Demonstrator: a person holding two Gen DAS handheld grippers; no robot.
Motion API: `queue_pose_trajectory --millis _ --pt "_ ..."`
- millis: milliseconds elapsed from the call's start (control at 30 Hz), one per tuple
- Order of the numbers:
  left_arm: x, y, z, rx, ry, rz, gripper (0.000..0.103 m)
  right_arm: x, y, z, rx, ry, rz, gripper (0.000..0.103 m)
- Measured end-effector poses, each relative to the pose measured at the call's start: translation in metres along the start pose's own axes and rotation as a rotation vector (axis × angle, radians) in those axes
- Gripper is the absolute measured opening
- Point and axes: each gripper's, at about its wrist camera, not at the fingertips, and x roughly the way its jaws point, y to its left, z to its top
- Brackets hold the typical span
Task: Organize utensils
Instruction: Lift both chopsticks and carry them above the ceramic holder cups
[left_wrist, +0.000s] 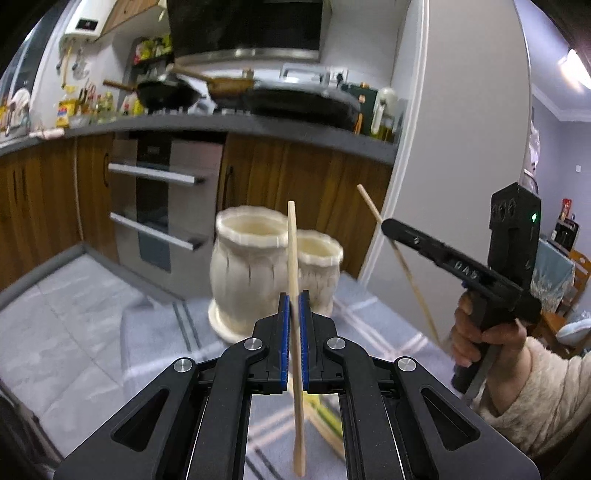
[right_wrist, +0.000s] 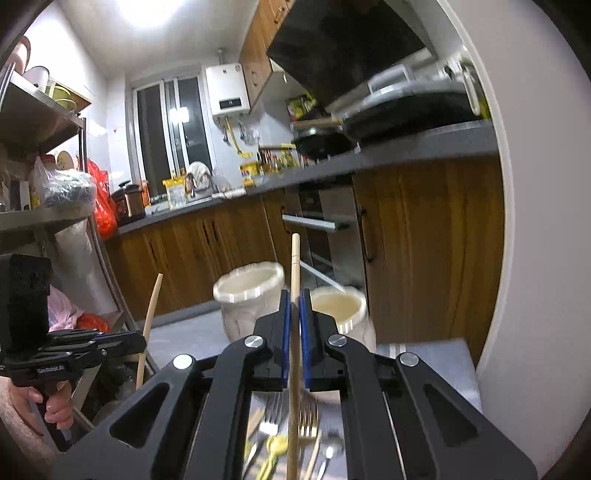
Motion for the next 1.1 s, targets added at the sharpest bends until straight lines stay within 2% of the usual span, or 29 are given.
queue_pose_trajectory --millis 167,333,500,633,800,1100 --pt "0.006 0.001 0.05 0.004 -0.095 0.008 0.005 0.024 -0.002 0.032 0.012 -0.083 -0.01 0.005" --pt "0.025 0.005 0.101 -0.015 -0.182 0.058 0.006 0.05 -0.011 0.06 0.066 -0.157 -0.031 0.005" --pt "0.052 0.012 0.132 -0.047 -0.247 0.135 0.006 0.071 -0.021 0.07 0.074 -0.236 -0.12 0.005" --pt "0.078 0.013 0.134 -0.027 -0.267 0.218 0.006 0.086 -0.029 0.064 0.074 -0.258 -0.181 0.005" --pt "0.098 0.007 0.122 0.042 -0.264 0.295 0.006 0.105 -0.041 0.056 0.12 -0.222 -0.176 0.005" --pt "0.102 0.011 0.099 0.054 -0.243 0.282 0.006 0.117 -0.045 0.042 0.125 -0.184 -0.196 0.005"
